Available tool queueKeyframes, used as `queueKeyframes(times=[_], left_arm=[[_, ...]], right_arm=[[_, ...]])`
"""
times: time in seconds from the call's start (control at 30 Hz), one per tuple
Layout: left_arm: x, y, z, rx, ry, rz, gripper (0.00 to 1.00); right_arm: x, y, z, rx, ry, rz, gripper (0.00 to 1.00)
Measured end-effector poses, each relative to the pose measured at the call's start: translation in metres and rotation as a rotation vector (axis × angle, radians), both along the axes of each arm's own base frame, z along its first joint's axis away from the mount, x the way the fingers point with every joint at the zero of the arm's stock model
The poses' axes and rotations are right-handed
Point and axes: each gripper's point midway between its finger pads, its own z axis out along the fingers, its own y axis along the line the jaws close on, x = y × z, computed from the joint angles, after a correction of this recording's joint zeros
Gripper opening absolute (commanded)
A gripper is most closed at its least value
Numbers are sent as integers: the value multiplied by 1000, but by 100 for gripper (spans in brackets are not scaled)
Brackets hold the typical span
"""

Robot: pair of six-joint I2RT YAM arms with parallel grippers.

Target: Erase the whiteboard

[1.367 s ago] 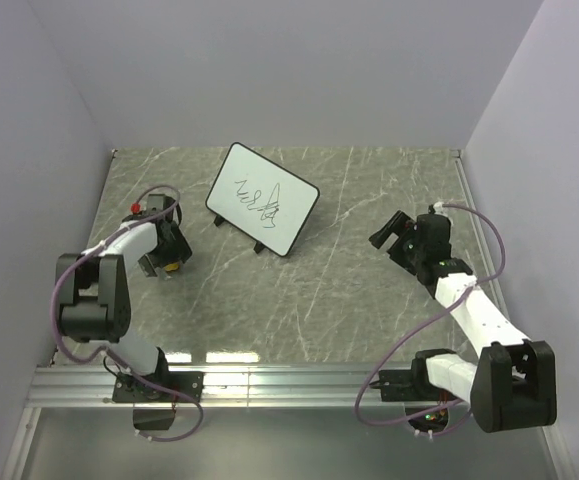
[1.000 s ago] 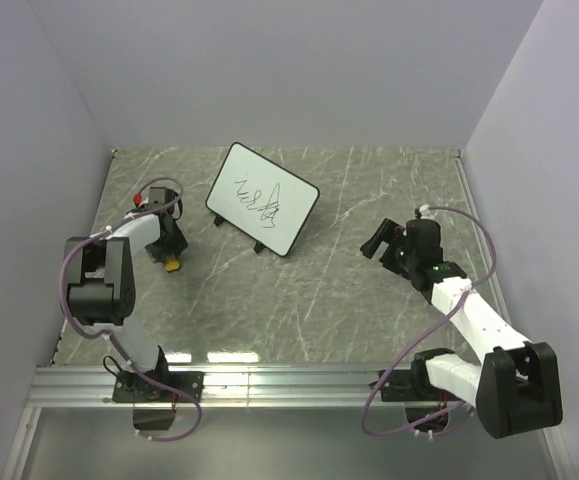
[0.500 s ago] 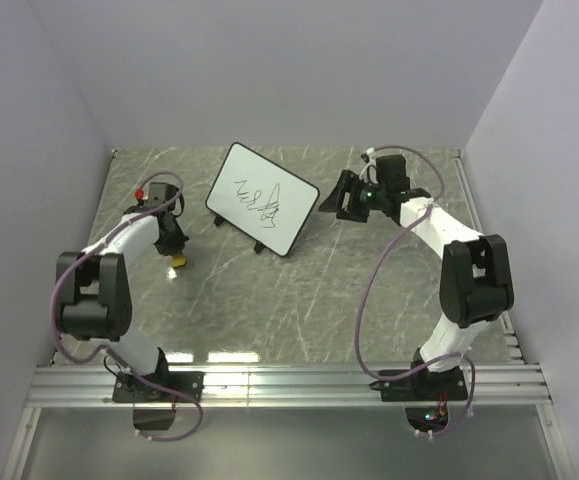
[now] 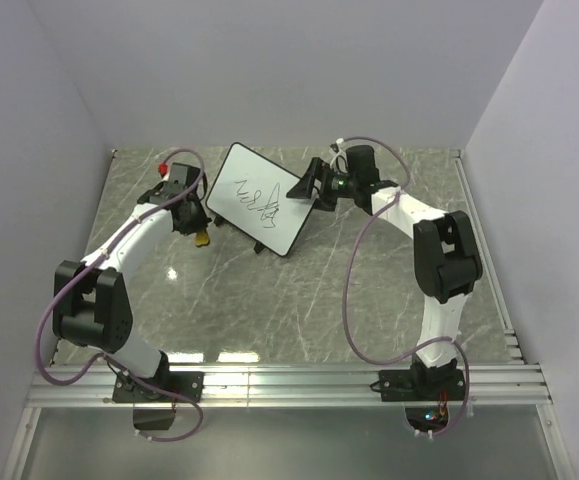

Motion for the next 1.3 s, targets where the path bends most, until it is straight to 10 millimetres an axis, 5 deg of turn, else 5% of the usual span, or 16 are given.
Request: queueKeyframes(times=[0.17, 0.3, 0.6, 0.87, 1.13, 1.3], left_arm=[[-1, -30, 5, -11, 0, -75, 0], [17, -66, 18, -23, -31, -148, 0], [64, -116, 24, -76, -62, -227, 0], [81, -169, 26, -129, -93, -322, 0], [70, -237, 39, -189, -167, -458, 0], [73, -242, 40, -195, -181, -463, 0]], right_arm=[[26, 17, 8, 41, -39, -9, 75], [33, 19, 3, 42, -28, -27, 57], [14, 10, -21, -2, 5, -20, 26], [1, 16, -3, 12, -100, 51, 0], [-3, 13, -9, 5, -107, 75, 0], [-4, 11, -11, 3, -114, 81, 0]])
